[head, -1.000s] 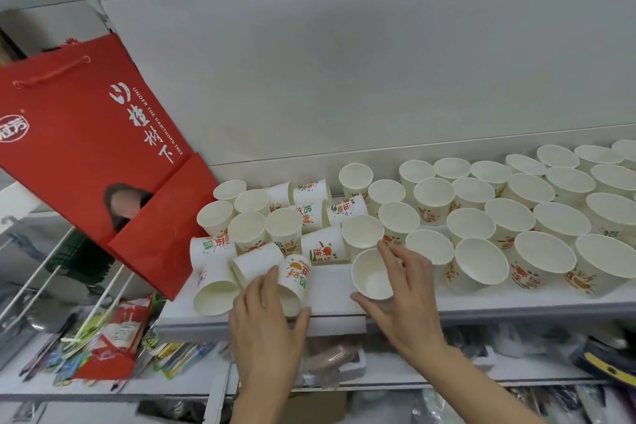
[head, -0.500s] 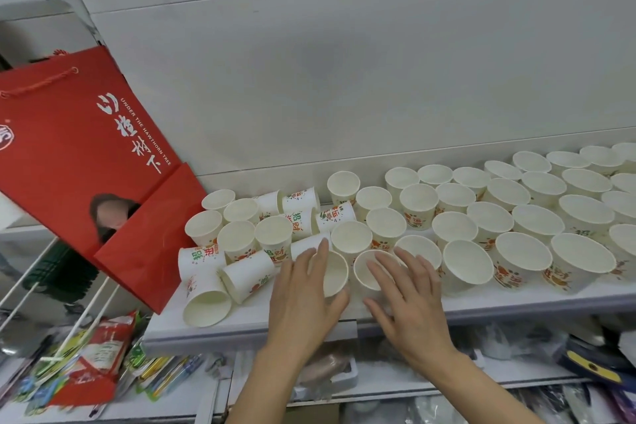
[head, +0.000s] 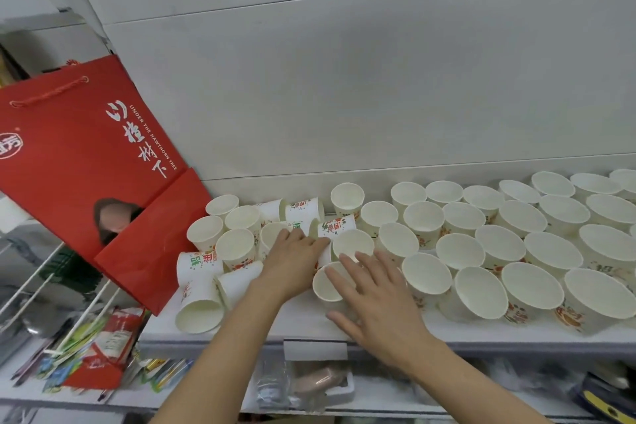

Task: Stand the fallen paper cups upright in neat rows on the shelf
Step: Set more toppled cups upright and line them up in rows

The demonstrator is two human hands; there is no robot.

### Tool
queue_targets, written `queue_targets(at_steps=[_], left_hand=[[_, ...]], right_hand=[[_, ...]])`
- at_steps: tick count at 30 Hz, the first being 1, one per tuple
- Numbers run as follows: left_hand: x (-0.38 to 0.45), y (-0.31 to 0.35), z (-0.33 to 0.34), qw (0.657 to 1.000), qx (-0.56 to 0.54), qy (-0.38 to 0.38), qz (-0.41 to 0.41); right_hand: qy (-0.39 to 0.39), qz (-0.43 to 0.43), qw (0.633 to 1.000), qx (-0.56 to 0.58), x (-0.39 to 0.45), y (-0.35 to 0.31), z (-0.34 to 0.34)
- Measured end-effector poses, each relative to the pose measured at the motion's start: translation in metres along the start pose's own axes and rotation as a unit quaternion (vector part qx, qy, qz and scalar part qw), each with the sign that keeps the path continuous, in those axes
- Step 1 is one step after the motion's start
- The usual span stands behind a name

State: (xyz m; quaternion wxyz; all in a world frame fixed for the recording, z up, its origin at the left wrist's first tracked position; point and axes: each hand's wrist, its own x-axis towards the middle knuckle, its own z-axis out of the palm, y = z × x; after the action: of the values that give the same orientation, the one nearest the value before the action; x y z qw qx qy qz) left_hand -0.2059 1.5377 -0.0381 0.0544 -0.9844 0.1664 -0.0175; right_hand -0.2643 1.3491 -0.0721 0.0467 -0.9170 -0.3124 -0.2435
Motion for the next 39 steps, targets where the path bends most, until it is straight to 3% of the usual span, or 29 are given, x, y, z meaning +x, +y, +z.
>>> queue_targets(at_steps=[2, 5, 10, 16, 18, 20, 23, 25, 31, 39], left_hand=[[0.001, -0.002, 0.004, 1.0, -0.012, 0.007, -0.014], [-0.01, -0.004, 0.005, 0.992, -0.071, 0.078, -0.075], [-0.043, 0.003, 0.003, 0.948, -0.226, 0.162, -0.154], [-0.062, 0.008, 0.02, 0.96, -0.191, 0.141, -0.148], [-0.063, 0.006, 0.023, 0.969, -0.166, 0.133, -0.129], [-0.064, -0.006, 0.021, 0.97, -0.192, 0.116, -0.095], [-0.061, -0.038, 0.005, 0.937, -0.316, 0.121, -0.088], [-0.053, -0.056, -0.003, 0.943, -0.281, 0.154, -0.087], [-0.035, -0.061, 0.005, 0.977, -0.156, 0.137, -0.052], [-0.038, -0.066, 0.015, 0.966, -0.172, 0.183, -0.059]], right_hand=[[0.005, -0.001, 1.0, 0.004, -0.001, 0.003, 0.002], [0.011, -0.004, 1.0, 0.019, -0.002, 0.009, 0.003], [0.006, -0.001, 0.999, 0.032, -0.004, 0.016, 0.0], [0.089, 0.014, 0.992, 0.082, 0.007, 0.021, -0.01], [0.113, 0.062, 0.988, 0.084, 0.027, 0.03, -0.014], [0.087, 0.14, 0.985, 0.053, 0.053, 0.044, -0.014], [-0.065, 0.236, 0.969, 0.002, 0.091, 0.06, -0.01], [-0.13, 0.255, 0.958, -0.001, 0.111, 0.061, -0.005], [-0.172, 0.319, 0.931, -0.047, 0.139, 0.046, 0.011], [-0.16, 0.428, 0.889, 0.024, 0.141, 0.035, 0.01]])
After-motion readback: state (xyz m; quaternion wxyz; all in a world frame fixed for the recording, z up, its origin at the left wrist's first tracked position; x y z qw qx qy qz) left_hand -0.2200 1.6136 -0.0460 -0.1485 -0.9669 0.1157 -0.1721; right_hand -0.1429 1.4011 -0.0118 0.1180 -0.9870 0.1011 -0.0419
